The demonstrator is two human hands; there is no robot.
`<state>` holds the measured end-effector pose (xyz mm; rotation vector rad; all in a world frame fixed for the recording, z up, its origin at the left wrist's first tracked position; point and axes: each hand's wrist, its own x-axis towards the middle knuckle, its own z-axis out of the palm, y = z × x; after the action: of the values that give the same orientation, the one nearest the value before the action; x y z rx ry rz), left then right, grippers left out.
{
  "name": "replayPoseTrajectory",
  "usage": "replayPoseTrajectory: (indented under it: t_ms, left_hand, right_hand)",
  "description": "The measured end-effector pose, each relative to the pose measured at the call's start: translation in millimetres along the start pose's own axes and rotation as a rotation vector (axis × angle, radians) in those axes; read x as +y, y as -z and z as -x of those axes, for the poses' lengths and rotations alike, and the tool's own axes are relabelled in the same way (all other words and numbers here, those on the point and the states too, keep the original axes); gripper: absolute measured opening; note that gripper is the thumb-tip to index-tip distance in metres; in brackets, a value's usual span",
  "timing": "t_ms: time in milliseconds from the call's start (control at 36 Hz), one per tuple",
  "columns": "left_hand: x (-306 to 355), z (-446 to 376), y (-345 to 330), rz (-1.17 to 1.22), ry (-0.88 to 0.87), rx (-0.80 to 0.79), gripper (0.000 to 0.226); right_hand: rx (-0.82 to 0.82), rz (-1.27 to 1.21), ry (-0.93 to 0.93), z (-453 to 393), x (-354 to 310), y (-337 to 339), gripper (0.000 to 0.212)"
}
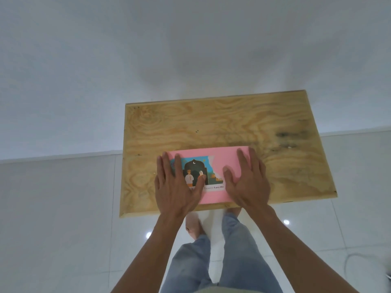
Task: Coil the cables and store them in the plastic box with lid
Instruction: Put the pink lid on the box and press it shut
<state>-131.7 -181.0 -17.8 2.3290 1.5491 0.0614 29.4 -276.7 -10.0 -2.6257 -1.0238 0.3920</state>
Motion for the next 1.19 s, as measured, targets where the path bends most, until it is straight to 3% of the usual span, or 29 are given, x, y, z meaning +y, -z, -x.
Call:
replayPoseTrajectory:
  t_ms: [500,861,1194]
  left_hand:
    - [-6.9,4.4,-16.0,-0.084,-0.043,0.046,0.094]
    - [-5.9,1.9,-14.8,0.036,-0.02,0.092,0.084]
    - [-21.3,17.7,-21.4,0.116,-0.013,0.177,0.079]
  right_hand:
    - [0.086,0.102,0.093,4.4,15.1,-24.2,0.068]
    - [0.113,0.004,0.168,1.9,26.8,-24.5,0.074]
    - [0.202,-0.386,0.221,10.8,51.7,-37.0,0.067]
